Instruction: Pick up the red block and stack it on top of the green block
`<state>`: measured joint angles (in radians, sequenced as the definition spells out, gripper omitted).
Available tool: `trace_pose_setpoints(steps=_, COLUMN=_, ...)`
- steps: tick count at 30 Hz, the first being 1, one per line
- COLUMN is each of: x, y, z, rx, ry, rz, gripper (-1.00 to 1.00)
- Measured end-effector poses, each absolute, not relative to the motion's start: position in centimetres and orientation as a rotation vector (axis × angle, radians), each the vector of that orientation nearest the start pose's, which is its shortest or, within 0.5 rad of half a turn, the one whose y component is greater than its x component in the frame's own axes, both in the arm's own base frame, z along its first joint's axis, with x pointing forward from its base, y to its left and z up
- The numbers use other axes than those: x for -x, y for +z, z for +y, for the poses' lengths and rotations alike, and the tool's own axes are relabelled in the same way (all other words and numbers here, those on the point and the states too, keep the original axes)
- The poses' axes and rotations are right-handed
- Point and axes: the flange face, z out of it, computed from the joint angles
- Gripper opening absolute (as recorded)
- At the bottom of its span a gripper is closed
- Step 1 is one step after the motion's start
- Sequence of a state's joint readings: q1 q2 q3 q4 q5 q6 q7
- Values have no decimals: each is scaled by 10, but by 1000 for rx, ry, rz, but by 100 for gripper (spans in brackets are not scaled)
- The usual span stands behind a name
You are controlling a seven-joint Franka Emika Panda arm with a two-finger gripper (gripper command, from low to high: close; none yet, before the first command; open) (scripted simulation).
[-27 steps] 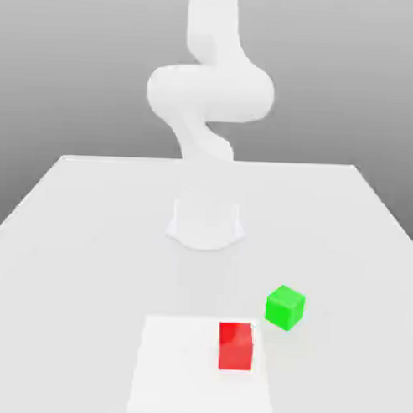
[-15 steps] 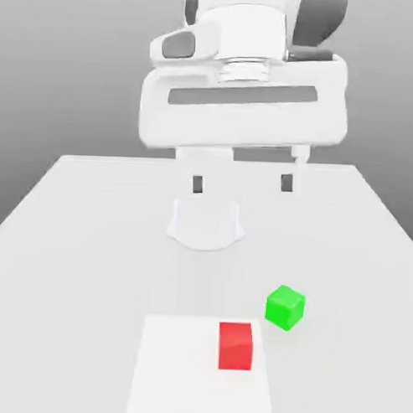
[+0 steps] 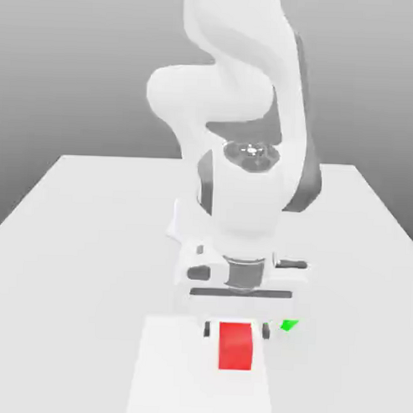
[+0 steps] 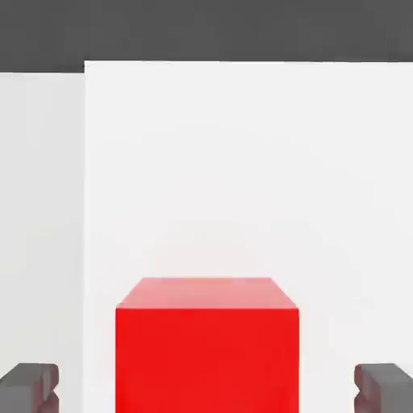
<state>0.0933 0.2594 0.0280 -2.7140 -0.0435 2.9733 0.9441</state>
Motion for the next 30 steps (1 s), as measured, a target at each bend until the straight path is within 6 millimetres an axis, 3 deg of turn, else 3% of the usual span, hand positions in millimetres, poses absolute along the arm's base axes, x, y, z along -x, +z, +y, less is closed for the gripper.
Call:
trace_pose_setpoints(steps=7, x=-391, y=147, z=52, rx=2905, ry=-1, rz=1195, gripper=-100)
trace_pose_setpoints(steps=13, x=-391, y=201, z=52, rx=2907, ry=-1, rz=1192, gripper=-100)
trace_pose_setpoints(steps=16, x=-368, y=220, z=89, rx=2975, ry=13, rz=959, gripper=-100)
trace_pose_setpoints(steps=23, x=-295, y=245, z=141, rx=3109, ry=8, rz=369, gripper=-100)
trace_pose_setpoints(steps=25, x=-284, y=240, z=146, rx=3129, ry=2, rz=271, gripper=-100)
trace_pose_setpoints(steps=30, x=-281, y=204, z=148, rx=3137, ry=-3, rz=239, gripper=-100)
